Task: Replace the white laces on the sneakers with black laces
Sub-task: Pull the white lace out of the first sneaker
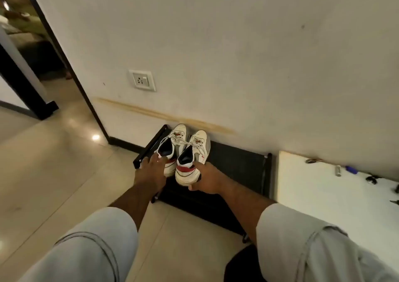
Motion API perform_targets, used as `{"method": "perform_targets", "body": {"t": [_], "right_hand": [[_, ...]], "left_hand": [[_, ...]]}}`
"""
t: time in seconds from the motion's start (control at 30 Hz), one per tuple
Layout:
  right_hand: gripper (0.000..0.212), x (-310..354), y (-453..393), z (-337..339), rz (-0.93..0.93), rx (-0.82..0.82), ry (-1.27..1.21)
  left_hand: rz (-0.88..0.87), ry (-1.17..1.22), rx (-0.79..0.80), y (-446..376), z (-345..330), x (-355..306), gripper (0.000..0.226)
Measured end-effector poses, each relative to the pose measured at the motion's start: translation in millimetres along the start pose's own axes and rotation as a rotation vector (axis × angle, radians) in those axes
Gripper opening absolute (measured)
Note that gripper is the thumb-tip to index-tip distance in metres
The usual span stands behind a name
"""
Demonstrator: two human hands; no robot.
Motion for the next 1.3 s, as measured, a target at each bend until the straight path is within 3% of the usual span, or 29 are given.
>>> {"method": "perform_targets", "body": {"t": [0.13,0.23,0.33,0.47,0.6,0.8,0.97,1.13,1.3], "right_hand": [[0.100,-15.7,-34.6,-21.8,-0.071,-0.016,-0.124],[0.100,-25.9,-56.9,-27.1,-0.047,-0.088,-0.160],[0.082,-28.9,-72.0,-29.7,-0.036,-0.152,-0.194],[0.039,-17.5,-70.8,-16.6,-0.037,-0.253,-0.215],[0.036,-15.3,-45.5,10.3,-0.021,-0.222,-0.215],[0.037,-21.0,51.1,69.6,0.023,-0.248,-0.166],[0.034,-57.0,181.4,106.3,-0.018,-0.421,-0.147],[0.037,-124.7,307.4,120.8,-0.150,-0.498,-0.139],[0.034,-195.5,390.6,117.6,-0.297,-0.548,-0.145]], "left_hand": [[0.009,0.206,0.029,-36.3,-24.7,24.8,0.075],[-0.022,0.418,-0.022,-58.0,-39.4,31.1,0.071],[0.005,0.600,0.022,-74.7,-44.1,24.1,0.054],[0.105,0.715,-0.084,-76.4,-35.8,18.6,0.031],[0.100,0.750,-0.166,-50.7,-19.1,1.4,0.036],[-0.058,0.742,-0.239,4.2,19.7,-61.2,0.034],[-0.233,0.702,-0.230,71.0,52.0,-162.4,0.034],[-0.350,0.741,-0.178,145.1,39.3,-274.3,0.029],[-0.348,0.808,-0.101,194.9,3.4,-350.6,0.033]]}}
Point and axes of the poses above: each hand's wrist, its own y-axis away from the middle knuckle, its own z-axis out of the back of the hand, x = y × z, the point moved 6 cm from there along -y, towards the middle knuckle, and after that the axes turned 3 degrees about x, right-handed, at the moved point
